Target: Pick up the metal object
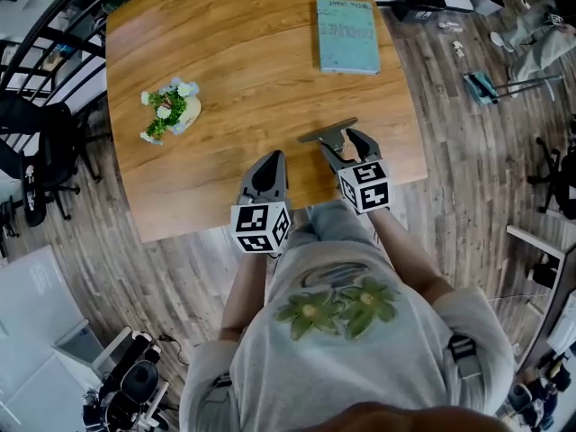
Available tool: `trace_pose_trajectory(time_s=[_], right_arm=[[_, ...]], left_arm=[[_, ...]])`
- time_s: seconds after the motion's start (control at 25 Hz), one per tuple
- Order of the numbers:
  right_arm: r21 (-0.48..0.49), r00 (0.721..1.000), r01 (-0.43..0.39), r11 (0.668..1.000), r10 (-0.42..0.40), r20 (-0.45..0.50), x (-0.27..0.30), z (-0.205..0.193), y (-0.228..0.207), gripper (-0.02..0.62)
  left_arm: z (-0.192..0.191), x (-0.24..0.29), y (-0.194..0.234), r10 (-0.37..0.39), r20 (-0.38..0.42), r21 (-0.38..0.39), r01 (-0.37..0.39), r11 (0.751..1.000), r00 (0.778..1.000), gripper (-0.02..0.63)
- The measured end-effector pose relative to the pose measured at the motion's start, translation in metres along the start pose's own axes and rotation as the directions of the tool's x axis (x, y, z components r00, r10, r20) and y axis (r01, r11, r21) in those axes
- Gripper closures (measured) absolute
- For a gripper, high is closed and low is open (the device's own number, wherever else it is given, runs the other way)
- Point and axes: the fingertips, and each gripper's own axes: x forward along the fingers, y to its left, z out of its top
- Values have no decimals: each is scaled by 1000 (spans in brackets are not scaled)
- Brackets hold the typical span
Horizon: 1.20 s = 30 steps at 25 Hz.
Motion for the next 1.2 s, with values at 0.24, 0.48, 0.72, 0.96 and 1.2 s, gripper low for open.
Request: trace_pose_trajectory(time_s=[0.24,0.48,0.72,0.96,1.2], right_arm=[[36,999,25,999,-23,-45,14,-17,-7,322],[62,995,48,997,-43,-89,28,-31,-13,318],[83,991,64,994,-54,-120,40,-44,-18,313],[87,984,83,993,-68,-162,53,-58,-21,310],[73,976,125,989,-110,-189,59,-69,-22,307]], left_arm=[[-4,6,5,-6,-22,1,6,1000,1000,591],[-5,13,11,-10,-40,-6,9,1000,999,592],[-7,20,15,-15,-53,-12,14,1000,998,592],[-11,27,20,-15,-66,-28,13,1000,998,591],[-16,30,23,-12,-83,-43,9,999,996,592]])
